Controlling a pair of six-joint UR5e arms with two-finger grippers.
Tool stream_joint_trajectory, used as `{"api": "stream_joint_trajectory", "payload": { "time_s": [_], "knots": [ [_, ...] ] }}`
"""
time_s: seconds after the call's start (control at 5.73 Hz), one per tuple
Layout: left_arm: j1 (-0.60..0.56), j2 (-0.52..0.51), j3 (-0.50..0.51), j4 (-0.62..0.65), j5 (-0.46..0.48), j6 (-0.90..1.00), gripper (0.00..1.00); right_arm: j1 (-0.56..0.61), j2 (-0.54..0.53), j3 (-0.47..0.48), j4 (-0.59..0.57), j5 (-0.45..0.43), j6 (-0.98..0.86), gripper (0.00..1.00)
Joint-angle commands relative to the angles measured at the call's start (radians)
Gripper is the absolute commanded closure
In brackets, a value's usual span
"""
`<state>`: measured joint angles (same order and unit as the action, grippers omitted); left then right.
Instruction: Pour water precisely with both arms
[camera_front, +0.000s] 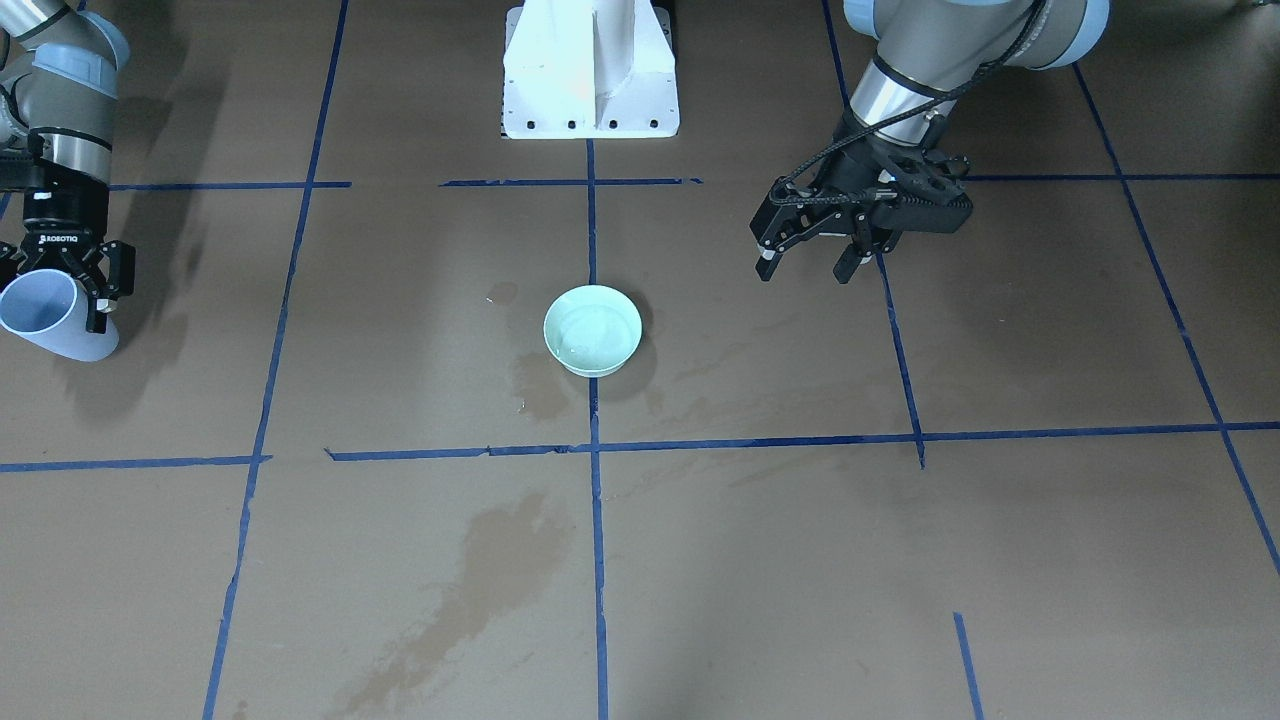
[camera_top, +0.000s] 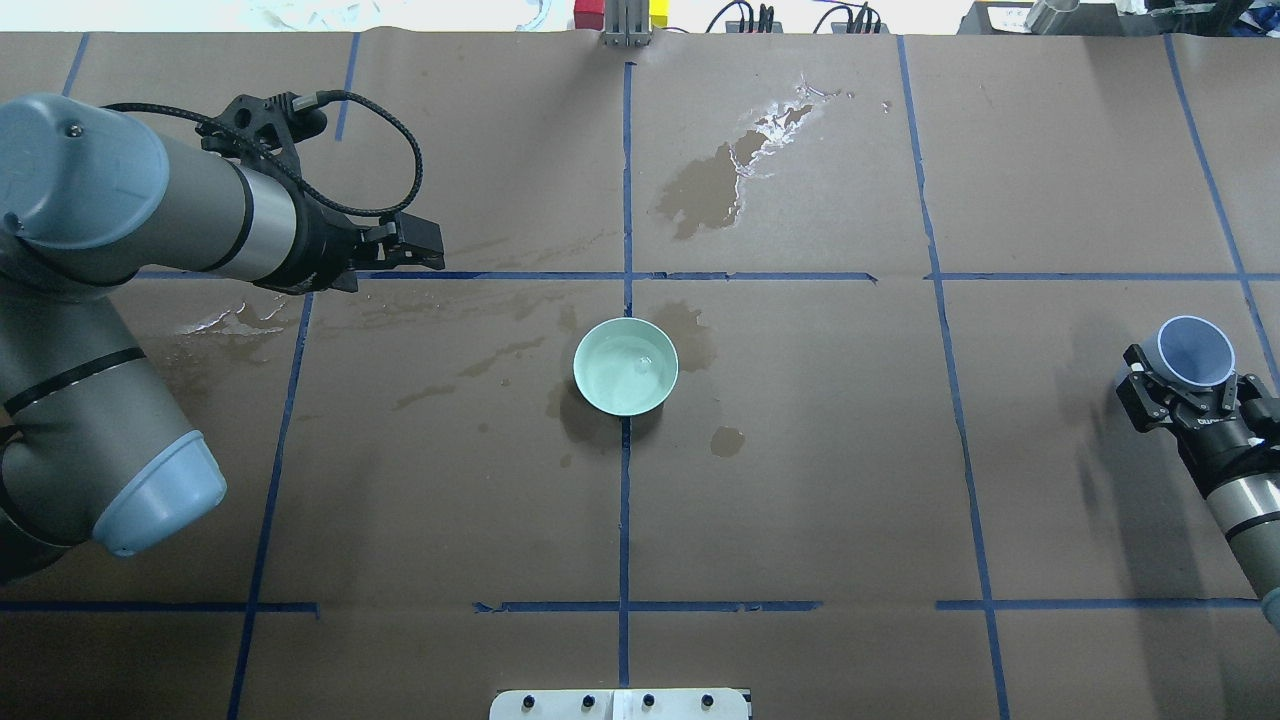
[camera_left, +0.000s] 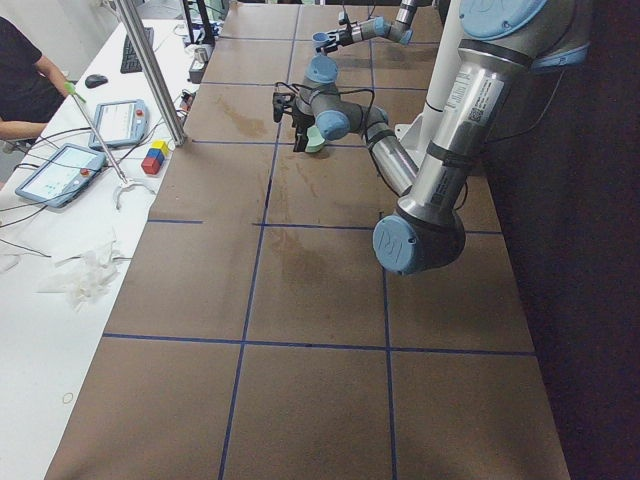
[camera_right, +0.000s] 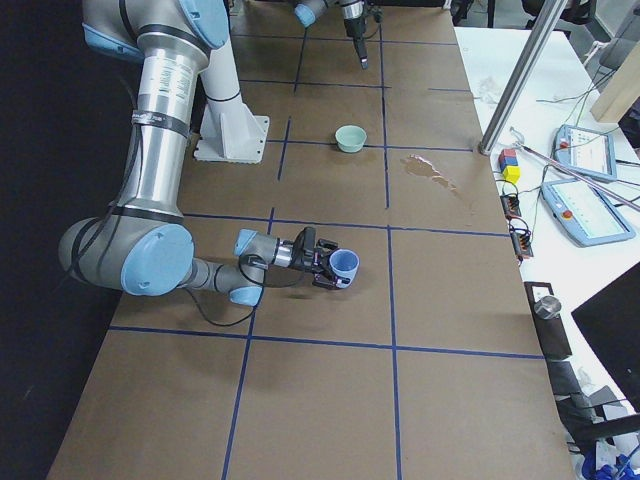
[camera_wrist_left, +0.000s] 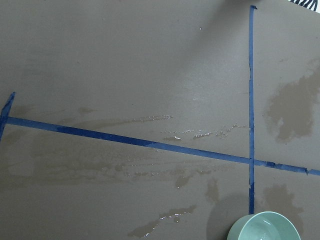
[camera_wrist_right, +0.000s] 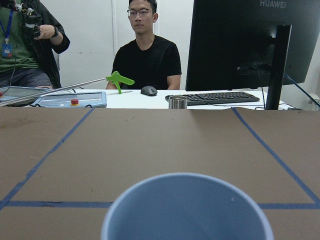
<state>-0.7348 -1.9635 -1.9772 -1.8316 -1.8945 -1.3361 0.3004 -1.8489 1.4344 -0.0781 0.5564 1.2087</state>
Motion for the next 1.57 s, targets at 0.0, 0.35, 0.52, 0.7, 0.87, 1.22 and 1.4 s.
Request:
{"api": "stream_joint_trajectory", "payload": {
  "time_s": [0.0, 0.35, 0.52, 0.7, 0.87, 1.22, 1.4],
  "knots": [
    [0.000, 0.000, -0.002, 0.000, 0.000, 0.000, 0.00, -0.001, 0.016, -0.011, 0.015, -0.001, 0.000, 0.89],
    [0.000, 0.000, -0.006, 0.003, 0.000, 0.000, 0.00, -0.001, 0.025, -0.009, 0.017, -0.004, 0.000, 0.87],
    [0.000, 0.000, -0.018, 0.032, 0.000, 0.000, 0.00, -0.001, 0.023, -0.008, 0.017, -0.004, -0.001, 0.81],
    [0.000, 0.000, -0.025, 0.037, 0.000, 0.000, 0.00, -0.001, 0.023, -0.009, 0.017, -0.003, -0.001, 0.71],
    [0.000, 0.008, -0.035, 0.040, 0.000, 0.000, 0.00, -0.001, 0.023, -0.009, 0.017, -0.001, -0.003, 0.63],
    [0.000, 0.008, -0.070, 0.081, -0.002, 0.000, 0.00, -0.001, 0.022, -0.011, 0.024, 0.006, -0.004, 0.44],
    [0.002, 0.005, -0.072, 0.087, -0.002, 0.002, 0.00, -0.003, 0.020, -0.017, 0.037, 0.007, -0.012, 0.04]
  ]
}}
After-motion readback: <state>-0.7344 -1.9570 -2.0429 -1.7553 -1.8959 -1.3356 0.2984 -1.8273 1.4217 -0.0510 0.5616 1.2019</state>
